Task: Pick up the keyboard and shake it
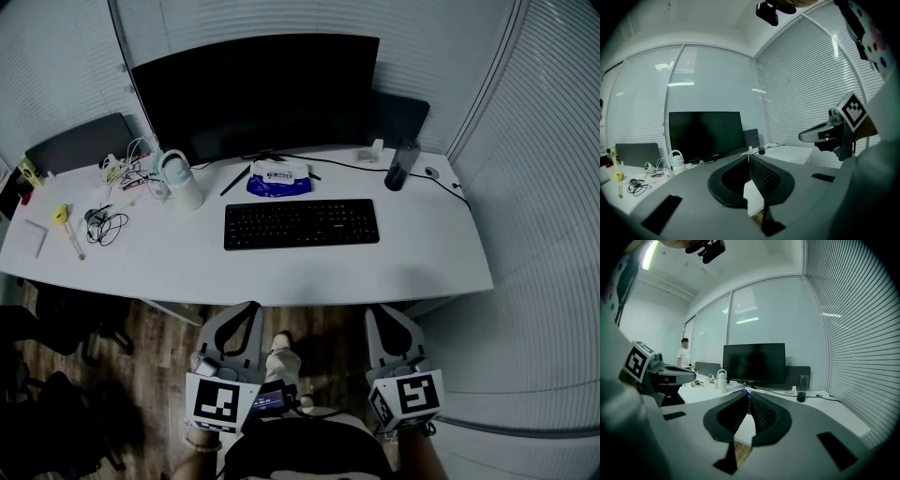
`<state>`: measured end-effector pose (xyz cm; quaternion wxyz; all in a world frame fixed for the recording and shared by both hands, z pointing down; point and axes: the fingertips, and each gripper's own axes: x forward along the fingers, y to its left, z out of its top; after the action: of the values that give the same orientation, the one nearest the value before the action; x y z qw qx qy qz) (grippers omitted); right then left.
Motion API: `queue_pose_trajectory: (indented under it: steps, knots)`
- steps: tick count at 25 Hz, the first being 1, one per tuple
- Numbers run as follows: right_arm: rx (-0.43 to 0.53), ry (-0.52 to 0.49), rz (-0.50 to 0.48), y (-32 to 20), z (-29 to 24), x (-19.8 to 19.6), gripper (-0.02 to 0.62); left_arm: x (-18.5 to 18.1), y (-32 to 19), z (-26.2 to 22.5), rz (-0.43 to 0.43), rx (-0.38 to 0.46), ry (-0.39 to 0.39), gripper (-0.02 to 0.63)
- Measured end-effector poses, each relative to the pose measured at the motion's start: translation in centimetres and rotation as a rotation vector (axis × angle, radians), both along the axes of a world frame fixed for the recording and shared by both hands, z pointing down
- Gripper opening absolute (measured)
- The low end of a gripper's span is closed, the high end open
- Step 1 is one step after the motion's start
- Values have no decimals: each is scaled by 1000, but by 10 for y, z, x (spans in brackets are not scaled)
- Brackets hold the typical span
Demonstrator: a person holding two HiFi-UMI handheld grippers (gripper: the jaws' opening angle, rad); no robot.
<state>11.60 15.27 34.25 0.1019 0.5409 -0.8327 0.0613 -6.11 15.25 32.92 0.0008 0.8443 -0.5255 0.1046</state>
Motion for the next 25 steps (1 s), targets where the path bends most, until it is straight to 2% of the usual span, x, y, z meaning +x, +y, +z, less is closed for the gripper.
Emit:
queue_pose_trajectory:
  steps: [5, 17, 25]
  knots:
    - [-5, 16, -3, -45, 0, -9, 43, -7, -45, 4, 16, -13, -15, 20]
    - [-16, 49, 32, -141, -8, -30, 43, -31, -149, 2, 41, -42, 33, 20]
    - [-28, 65, 28, -190, -8, -53, 43, -56, -198, 13, 39, -83, 53, 20]
